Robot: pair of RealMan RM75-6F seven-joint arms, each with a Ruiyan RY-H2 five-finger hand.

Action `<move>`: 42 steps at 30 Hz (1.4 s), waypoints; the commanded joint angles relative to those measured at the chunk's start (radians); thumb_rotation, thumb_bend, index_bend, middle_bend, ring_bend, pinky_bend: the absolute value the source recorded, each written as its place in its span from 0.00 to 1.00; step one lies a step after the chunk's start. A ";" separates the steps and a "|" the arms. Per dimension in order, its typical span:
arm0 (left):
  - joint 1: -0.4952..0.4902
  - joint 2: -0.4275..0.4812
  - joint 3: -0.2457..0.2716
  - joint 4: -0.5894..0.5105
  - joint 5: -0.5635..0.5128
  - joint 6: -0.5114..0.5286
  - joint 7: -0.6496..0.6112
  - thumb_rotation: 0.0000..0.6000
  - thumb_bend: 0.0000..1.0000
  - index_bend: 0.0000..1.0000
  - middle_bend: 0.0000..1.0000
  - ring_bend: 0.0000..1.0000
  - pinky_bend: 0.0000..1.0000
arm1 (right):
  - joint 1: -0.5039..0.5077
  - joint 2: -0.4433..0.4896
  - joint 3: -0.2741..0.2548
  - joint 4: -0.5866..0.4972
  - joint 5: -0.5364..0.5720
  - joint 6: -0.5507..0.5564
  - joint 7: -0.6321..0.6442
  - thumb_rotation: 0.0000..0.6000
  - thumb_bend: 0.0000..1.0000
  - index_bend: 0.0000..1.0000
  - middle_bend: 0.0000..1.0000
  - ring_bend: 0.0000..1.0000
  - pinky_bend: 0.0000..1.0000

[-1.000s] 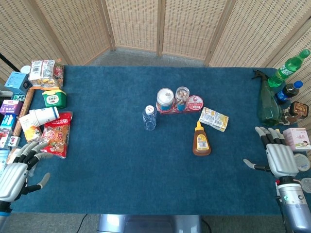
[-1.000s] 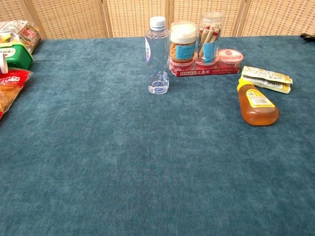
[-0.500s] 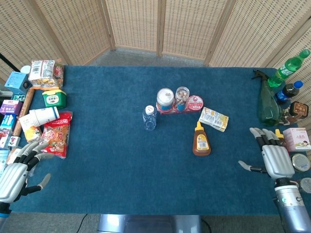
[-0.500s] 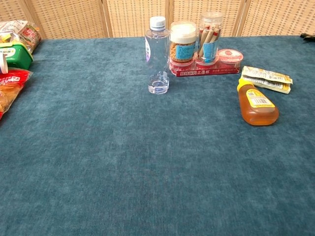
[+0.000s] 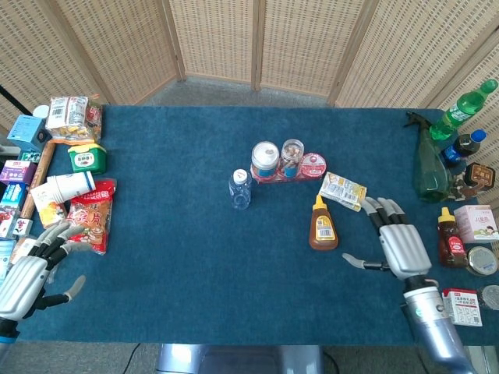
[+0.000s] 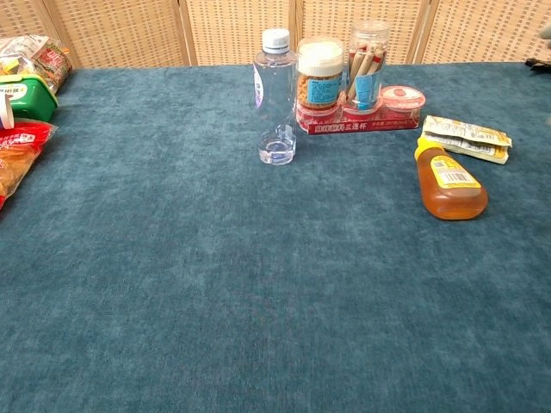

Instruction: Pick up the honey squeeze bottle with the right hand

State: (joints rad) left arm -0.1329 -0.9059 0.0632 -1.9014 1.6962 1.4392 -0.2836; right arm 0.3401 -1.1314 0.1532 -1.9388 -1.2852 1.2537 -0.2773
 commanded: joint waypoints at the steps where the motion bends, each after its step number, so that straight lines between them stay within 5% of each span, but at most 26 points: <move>1: -0.004 0.001 -0.003 0.005 -0.001 0.000 -0.008 1.00 0.43 0.29 0.16 0.00 0.00 | 0.035 -0.072 0.024 -0.006 0.040 0.007 -0.076 0.51 0.06 0.00 0.00 0.00 0.00; 27: 0.004 0.012 0.009 0.000 0.015 0.019 -0.015 1.00 0.43 0.29 0.16 0.00 0.00 | 0.212 -0.422 0.089 0.156 0.294 0.050 -0.463 0.58 0.00 0.00 0.00 0.00 0.00; 42: 0.006 0.021 0.016 -0.005 0.027 0.027 -0.022 1.00 0.43 0.29 0.16 0.00 0.00 | 0.240 -0.537 0.056 0.374 0.313 0.091 -0.515 0.57 0.00 0.00 0.00 0.00 0.00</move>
State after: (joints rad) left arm -0.1272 -0.8853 0.0786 -1.9062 1.7227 1.4657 -0.3059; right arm 0.5817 -1.6501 0.2216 -1.5942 -0.9597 1.3287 -0.7868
